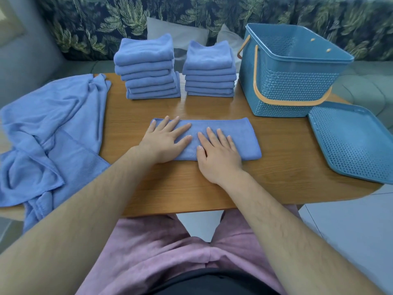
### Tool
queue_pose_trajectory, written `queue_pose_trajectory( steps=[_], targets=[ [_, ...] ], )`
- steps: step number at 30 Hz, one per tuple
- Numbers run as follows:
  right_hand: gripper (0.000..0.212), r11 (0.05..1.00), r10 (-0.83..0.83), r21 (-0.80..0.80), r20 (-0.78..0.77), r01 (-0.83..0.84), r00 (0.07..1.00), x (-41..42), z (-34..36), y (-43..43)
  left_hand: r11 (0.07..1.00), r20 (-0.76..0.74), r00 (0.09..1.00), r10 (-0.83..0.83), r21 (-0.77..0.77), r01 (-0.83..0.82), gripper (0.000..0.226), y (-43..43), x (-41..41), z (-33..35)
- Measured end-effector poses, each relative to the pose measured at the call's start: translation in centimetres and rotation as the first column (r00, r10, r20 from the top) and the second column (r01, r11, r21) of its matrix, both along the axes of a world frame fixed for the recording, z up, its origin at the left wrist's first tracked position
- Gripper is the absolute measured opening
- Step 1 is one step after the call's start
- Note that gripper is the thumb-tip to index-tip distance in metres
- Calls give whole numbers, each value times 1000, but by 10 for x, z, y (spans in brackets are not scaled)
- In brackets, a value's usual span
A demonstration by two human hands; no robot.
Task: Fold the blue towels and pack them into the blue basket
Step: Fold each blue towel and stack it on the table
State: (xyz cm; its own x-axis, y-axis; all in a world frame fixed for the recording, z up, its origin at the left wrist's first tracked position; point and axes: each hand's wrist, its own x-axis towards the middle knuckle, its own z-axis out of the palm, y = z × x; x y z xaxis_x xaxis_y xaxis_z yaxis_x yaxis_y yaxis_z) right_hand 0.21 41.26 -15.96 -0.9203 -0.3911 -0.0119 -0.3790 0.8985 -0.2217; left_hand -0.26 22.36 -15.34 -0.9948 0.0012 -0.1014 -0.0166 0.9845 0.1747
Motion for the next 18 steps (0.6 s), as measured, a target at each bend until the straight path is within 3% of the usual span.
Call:
queue_pose_trajectory(
  steps=[3,7,10,15,18],
  targets=[
    [57,997,-32,68,5,32,999,6,9,-4,1000,-6,1000,19,0,-19,53,0,2,2],
    [46,984,-46,161,-176,75,983,39,26,-23,998,-32,998,55,-6,-56,52,5,7,0],
    [50,992,-64,101,-157,81,986,55,18,-31,994,-68,992,109,-24,-111,54,8,12,-1],
    [52,1000,-24,-16,-111,23,994,21,7,-7,960,-242,963,116,-222,-172,52,16,55,6],
    [49,981,72,-175,-58,-81,996,3,9,14,980,-331,941,77,-147,-132,42,17,79,6]
  ],
)
